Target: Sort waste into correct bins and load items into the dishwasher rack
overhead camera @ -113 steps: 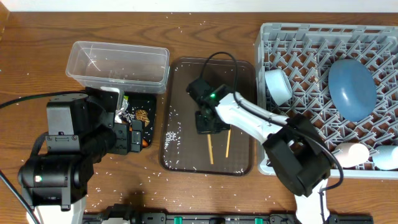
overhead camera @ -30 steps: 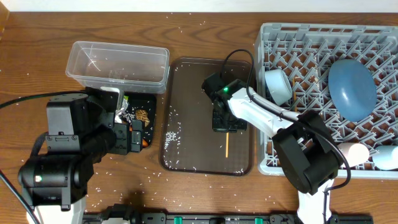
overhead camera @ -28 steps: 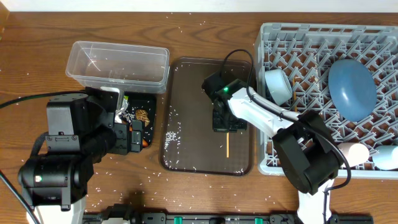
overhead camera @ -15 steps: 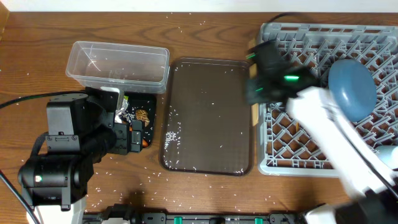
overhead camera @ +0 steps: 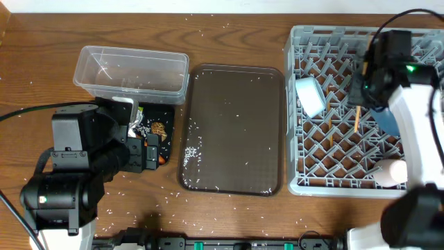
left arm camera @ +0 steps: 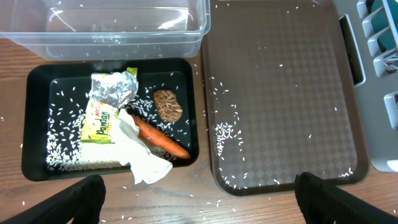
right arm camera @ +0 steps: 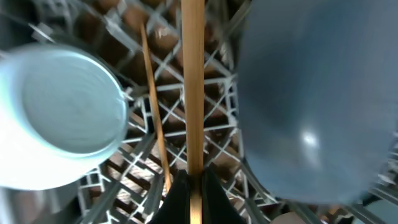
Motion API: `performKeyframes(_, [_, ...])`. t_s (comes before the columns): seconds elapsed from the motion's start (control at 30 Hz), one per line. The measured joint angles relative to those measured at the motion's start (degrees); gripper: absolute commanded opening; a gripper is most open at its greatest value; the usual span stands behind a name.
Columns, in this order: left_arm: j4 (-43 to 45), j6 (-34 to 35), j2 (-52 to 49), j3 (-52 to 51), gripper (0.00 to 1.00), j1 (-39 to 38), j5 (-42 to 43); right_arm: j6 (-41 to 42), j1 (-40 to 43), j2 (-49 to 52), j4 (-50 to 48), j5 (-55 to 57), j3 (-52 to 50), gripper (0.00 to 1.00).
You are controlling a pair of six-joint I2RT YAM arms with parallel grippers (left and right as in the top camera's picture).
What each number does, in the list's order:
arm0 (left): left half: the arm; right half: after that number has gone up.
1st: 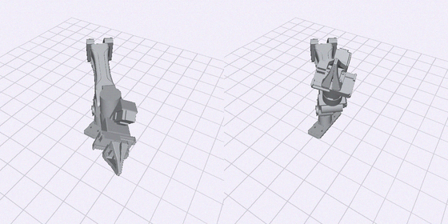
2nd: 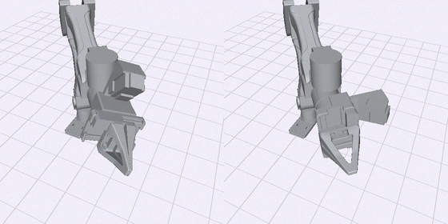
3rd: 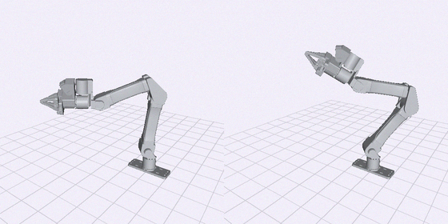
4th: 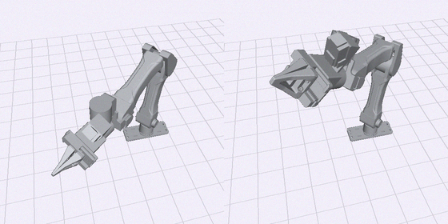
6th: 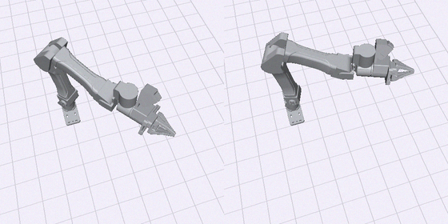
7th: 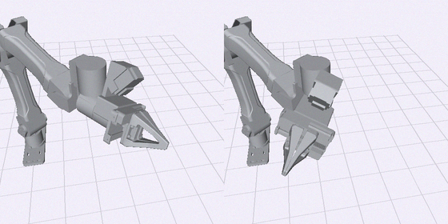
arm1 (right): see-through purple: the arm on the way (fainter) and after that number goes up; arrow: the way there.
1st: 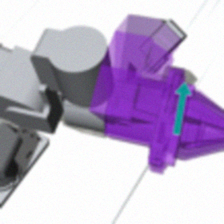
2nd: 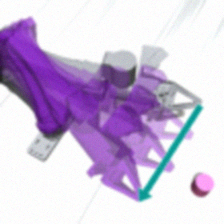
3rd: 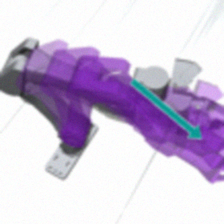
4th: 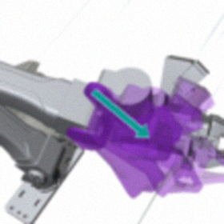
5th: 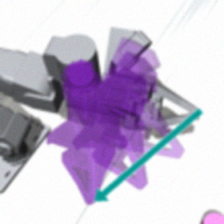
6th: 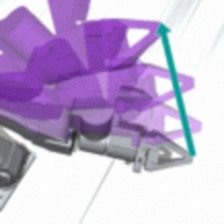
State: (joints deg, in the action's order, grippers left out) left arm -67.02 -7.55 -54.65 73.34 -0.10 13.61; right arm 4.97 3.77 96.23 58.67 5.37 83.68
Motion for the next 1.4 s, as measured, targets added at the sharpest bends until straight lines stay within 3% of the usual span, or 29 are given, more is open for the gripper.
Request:
performKeyframes(0.1, [0.0, 0.0, 0.0, 0.0, 0.98, 0.0, 0.0, -0.83, -0.2, 5.01, -0.76, -0.35, -0.22, 0.05])
performKeyframes(0.17, [0.0, 0.02, 0.0, 0.0, 0.98, 0.0, 0.0, -0.92, -0.24, 7.43, -1.51, 0.09, -0.48, 0.27])
performKeyframes(0.23, [-0.02, 0.02, 0.0, 0.0, 0.98, 0.0, 0.0, -1.2, -0.24, 8.72, -1.7, -0.04, -0.76, 0.36])
performKeyframes(0.43, [0.0, 0.02, 0.0, 0.0, 0.98, 0.0, 0.0, -2.03, -0.44, 6.25, -0.11, -3.52, -0.81, 0.44])
performKeyframes(0.57, [0.0, 0.02, 0.0, 0.0, 0.98, 0.0, 0.0, -2.05, -0.83, -2.34, 2.73, -9.11, -0.81, 0.47])
performKeyframes(0.63, [0.02, 0.02, 0.0, 0.0, 0.98, 0.0, 0.0, -2.01, -1.7, -7.72, 3.72, -13.14, -0.79, 0.53])
performKeyframes(0.67, [0.0, 0.0, 0.0, 0.0, 0.98, 0.0, 0.0, -2.1, -2.47, -10.71, 4.22, -15.32, -0.76, 0.62])
performKeyframes(0.7, [0.02, 0.02, 0.0, 0.0, 0.98, 0.0, 0.0, -1.81, -3.26, -12.92, 4.61, -16.9, -0.72, 0.99])
performKeyframes(1.03, [0.0, 0.02, 0.0, 0.0, 0.98, 0.0, 0.0, -2.25, -11.54, -29.53, 10.12, -24.9, -0.61, 0.99])
performKeyframes(1.4, [0.0, 0.0, 0.0, 0.0, 0.98, 0.0, -0.02, -4.2, -11.52, -44.02, 10.38, -18.93, -0.61, 0.99])
